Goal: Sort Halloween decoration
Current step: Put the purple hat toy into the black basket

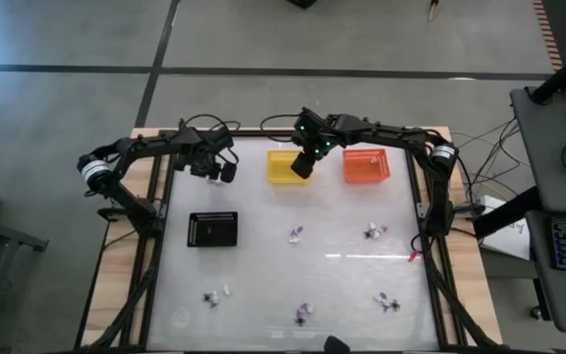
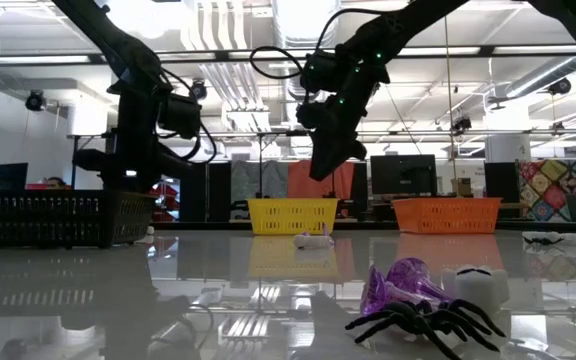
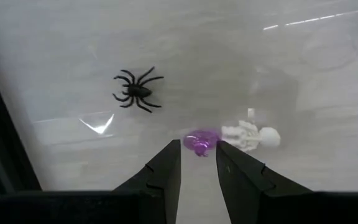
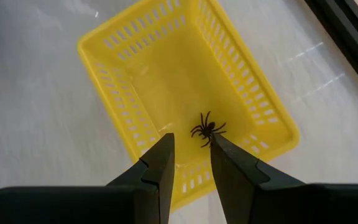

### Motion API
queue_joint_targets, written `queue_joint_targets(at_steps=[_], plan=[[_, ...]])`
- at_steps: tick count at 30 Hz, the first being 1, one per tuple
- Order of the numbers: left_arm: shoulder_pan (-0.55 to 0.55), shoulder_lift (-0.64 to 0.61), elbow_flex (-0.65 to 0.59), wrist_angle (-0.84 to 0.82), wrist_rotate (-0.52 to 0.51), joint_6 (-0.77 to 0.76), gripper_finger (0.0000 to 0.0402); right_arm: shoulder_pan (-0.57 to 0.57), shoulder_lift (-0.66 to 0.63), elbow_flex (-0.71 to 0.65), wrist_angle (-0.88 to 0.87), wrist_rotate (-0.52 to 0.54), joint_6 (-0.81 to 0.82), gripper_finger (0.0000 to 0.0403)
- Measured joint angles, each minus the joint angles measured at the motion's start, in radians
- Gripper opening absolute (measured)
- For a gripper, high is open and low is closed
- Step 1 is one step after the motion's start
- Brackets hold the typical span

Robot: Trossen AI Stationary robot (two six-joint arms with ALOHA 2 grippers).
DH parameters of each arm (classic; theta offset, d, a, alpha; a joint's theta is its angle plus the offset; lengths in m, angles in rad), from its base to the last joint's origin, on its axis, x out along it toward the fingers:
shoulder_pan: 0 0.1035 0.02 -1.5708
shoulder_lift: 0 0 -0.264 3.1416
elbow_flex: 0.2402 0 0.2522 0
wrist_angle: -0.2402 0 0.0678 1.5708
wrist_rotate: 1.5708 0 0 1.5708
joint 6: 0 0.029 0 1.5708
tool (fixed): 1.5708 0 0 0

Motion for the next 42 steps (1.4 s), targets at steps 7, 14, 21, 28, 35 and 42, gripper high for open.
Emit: queue_joint_targets(at_steps=[7,14,21,28,35,42], plan=[[0.001,0.0,0.0,0.019,0.012,0.021,0.0084,0.0,0.0,0.0,-0.009,0.0,0.0,0.0096],[0.002,0.0,0.0,0.009,0.012,0.021,0.0084,0.0,0.0,0.0,-0.012,0.0,0.007,0.0096],[0.002,0.0,0.0,-0.008,0.012,0.014,0.0084,0.0,0.0,0.0,-0.015,0.0,0.014,0.0096],[0.002,0.0,-0.002,0.0,0.012,-0.004,0.0084,0.0,0.0,0.0,-0.031,0.0,0.016,0.0096],[0.005,0.03,-0.002,0.017,0.011,0.0,0.0084,0.0,0.0,0.0,-0.03,0.0,0.016,0.0096],[0.004,0.104,-0.001,0.016,0.019,0.017,0.0084,0.002,0.0,0.0,-0.045,0.0,0.015,0.0096]])
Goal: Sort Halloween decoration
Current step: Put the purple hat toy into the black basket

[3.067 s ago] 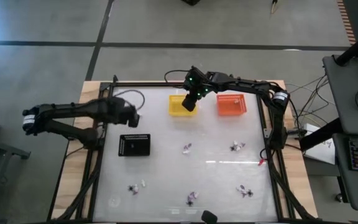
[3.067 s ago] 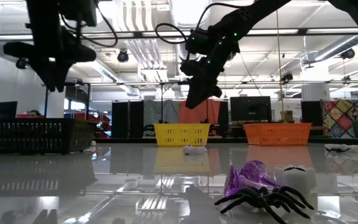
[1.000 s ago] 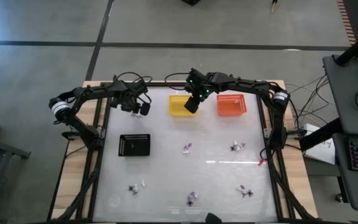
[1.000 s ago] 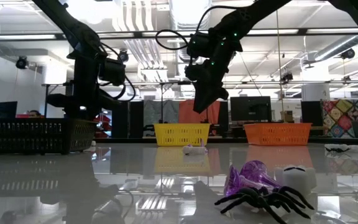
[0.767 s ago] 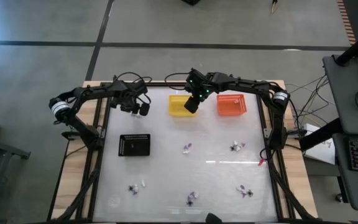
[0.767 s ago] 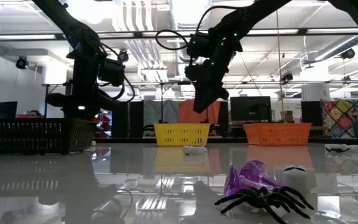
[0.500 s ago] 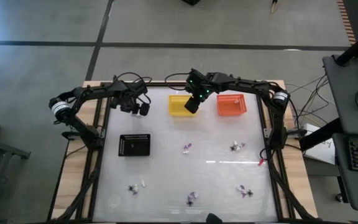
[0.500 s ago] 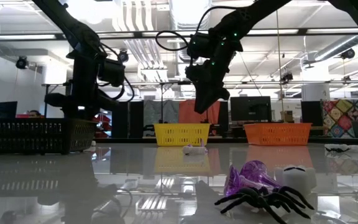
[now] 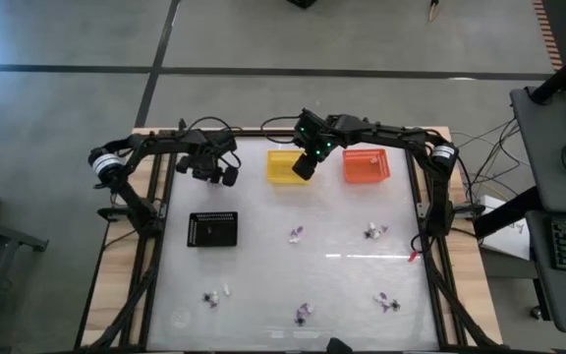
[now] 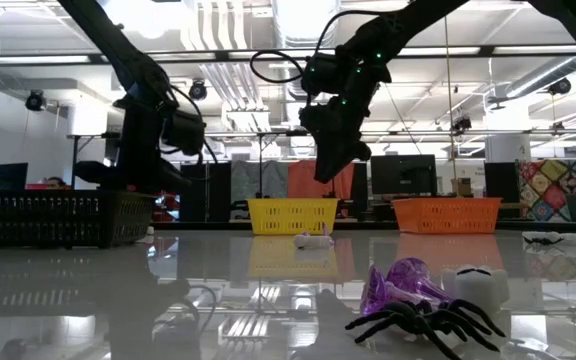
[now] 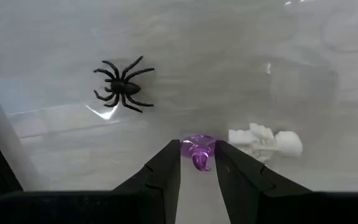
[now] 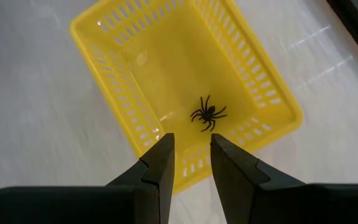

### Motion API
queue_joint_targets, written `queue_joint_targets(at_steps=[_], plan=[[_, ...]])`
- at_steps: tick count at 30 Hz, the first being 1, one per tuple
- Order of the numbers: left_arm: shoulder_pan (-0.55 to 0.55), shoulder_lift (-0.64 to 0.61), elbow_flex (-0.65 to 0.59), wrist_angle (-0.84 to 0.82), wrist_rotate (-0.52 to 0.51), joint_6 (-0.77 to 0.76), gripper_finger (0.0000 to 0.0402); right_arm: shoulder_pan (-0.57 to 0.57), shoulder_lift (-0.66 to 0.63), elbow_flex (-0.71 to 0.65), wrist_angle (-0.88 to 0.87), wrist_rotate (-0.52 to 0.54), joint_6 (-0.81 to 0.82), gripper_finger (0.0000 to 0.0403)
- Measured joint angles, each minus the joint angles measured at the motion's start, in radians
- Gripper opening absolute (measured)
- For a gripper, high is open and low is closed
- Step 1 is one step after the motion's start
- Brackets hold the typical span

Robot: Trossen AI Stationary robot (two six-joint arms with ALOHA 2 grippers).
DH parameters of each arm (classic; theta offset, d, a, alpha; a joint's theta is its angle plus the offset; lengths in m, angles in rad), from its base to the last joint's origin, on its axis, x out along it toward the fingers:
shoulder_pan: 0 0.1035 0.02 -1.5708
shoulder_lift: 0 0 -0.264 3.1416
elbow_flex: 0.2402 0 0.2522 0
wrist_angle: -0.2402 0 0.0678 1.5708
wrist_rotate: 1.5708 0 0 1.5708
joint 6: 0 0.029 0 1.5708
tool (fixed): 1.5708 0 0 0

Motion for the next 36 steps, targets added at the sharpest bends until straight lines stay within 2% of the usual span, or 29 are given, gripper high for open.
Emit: queue_joint_targets(at_steps=[8,16,22,27,32,36], plan=[[0.0,-0.006,-0.001,0.018,-0.011,0.021,0.0076,0.0,0.0,0.0,-0.002,0.0,-0.001,0.0096],[-0.001,-0.009,-0.001,0.005,-0.011,0.052,0.0008,0.0,0.0,0.0,-0.001,0.0,-0.002,0.0096],[-0.001,-0.022,-0.003,-0.068,-0.007,0.094,0.0004,0.0,0.0,0.0,-0.001,0.0,-0.002,0.0096],[-0.007,-0.096,-0.003,-0.1,0.013,0.129,0.0002,0.0,0.0,0.0,-0.001,0.0,-0.002,0.0096],[-0.038,-0.213,-0.003,-0.111,0.111,0.164,0.0002,0.0,0.0,0.0,-0.001,0.0,-0.002,0.0096],[-0.116,-0.313,-0.003,-0.152,0.189,0.167,0.0002,0.0,0.0,0.0,-0.001,0.0,-0.003,0.0096]])
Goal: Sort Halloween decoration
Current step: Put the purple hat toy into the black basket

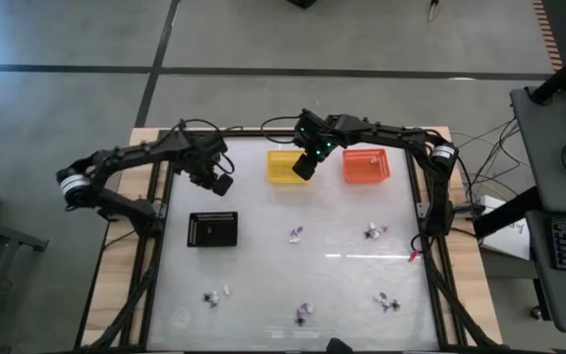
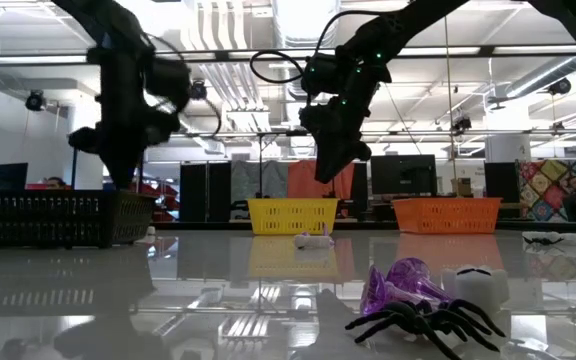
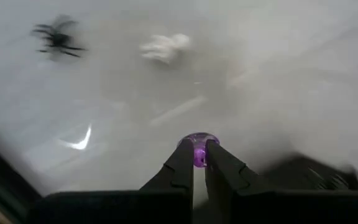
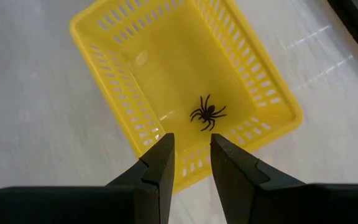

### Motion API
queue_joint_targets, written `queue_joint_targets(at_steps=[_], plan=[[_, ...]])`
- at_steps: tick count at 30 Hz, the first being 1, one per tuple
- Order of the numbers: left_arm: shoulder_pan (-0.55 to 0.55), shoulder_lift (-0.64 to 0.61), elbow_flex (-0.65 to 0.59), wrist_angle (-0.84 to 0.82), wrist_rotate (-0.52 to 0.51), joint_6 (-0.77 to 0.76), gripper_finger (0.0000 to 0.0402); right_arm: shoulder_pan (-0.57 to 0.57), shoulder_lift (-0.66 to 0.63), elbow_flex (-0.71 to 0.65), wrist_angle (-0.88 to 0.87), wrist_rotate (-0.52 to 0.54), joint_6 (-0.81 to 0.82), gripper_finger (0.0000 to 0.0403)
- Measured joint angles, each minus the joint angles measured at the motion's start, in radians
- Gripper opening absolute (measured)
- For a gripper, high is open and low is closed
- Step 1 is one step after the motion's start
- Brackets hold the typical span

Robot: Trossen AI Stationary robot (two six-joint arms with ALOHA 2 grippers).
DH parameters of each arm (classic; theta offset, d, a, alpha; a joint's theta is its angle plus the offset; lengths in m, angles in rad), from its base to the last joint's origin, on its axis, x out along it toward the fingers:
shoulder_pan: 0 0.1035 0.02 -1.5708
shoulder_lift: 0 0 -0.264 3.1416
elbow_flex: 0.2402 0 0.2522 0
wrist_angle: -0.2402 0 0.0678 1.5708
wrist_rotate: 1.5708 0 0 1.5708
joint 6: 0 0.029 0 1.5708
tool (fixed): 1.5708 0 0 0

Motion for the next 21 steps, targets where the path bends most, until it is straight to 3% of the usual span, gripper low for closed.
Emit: queue_joint_targets(at_steps=[6,14,21], plan=[[-0.178,-0.108,0.001,-0.004,0.048,-0.024,0.0002,0.0,0.0,0.0,-0.001,0.0,-0.021,0.0096],[-0.393,-0.131,-0.002,-0.083,0.071,-0.064,0.0001,0.0,0.0,0.0,-0.048,0.0,-0.013,0.0096],[-0.478,-0.11,-0.028,-0.074,0.072,-0.085,0.0001,0.005,0.0,0.0,-0.141,0.0,0.061,0.0096]])
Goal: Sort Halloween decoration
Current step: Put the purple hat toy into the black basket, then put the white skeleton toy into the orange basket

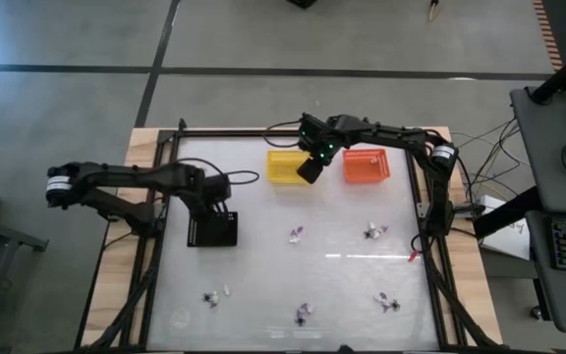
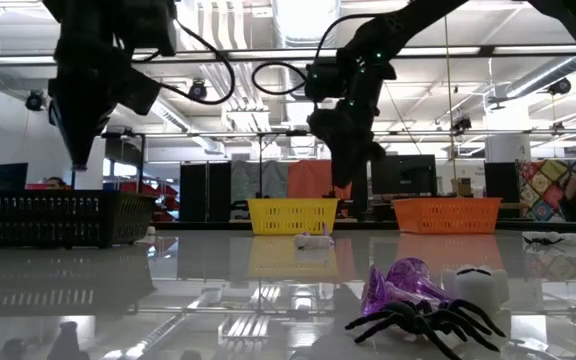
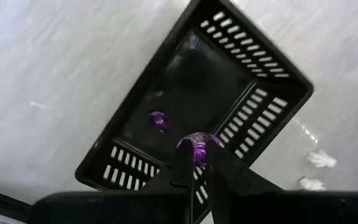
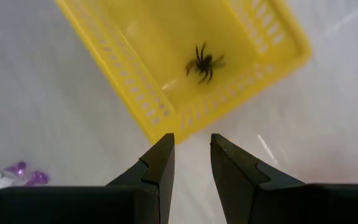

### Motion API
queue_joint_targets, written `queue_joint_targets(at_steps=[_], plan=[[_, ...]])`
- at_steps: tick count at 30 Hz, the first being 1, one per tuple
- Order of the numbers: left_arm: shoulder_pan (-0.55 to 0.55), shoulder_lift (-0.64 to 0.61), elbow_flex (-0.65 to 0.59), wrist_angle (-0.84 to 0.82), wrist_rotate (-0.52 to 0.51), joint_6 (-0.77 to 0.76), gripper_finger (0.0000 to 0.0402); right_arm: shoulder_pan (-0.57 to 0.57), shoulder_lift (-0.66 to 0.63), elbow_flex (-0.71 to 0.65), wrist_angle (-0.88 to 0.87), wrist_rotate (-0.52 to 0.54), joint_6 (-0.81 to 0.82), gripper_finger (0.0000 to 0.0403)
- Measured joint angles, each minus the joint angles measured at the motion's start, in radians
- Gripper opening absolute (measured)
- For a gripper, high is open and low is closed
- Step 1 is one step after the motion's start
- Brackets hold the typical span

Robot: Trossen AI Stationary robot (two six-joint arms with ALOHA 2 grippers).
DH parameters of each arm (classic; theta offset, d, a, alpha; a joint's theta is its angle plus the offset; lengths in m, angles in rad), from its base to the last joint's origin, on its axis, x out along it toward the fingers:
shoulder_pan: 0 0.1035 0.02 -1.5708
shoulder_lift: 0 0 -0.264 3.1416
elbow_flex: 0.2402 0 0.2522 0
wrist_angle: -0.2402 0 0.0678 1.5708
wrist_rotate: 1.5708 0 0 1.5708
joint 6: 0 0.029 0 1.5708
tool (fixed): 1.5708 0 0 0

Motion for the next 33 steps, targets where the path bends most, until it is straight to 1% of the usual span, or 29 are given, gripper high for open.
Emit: queue_joint_targets(at_steps=[7,15,20,26,33], plan=[[-0.022,0.006,-0.05,0.011,-0.001,0.02,0.0002,0.026,0.0,0.0,-0.067,0.0,0.08,0.0096],[-0.037,0.004,-0.051,0.05,-0.001,0.086,0.0019,0.079,0.0,0.0,-0.167,0.0,0.176,0.0096],[-0.067,0.004,-0.052,0.06,-0.001,0.117,0.0034,0.144,-0.001,0.0,-0.195,0.0,0.196,0.0096],[-0.093,0.004,-0.052,0.06,-0.001,0.15,0.0051,0.233,-0.005,0.0,-0.203,0.003,0.278,0.0096],[-0.098,0.004,-0.053,0.061,-0.003,0.162,0.0067,0.35,-0.025,0.0,-0.204,0.049,0.382,0.0096]])
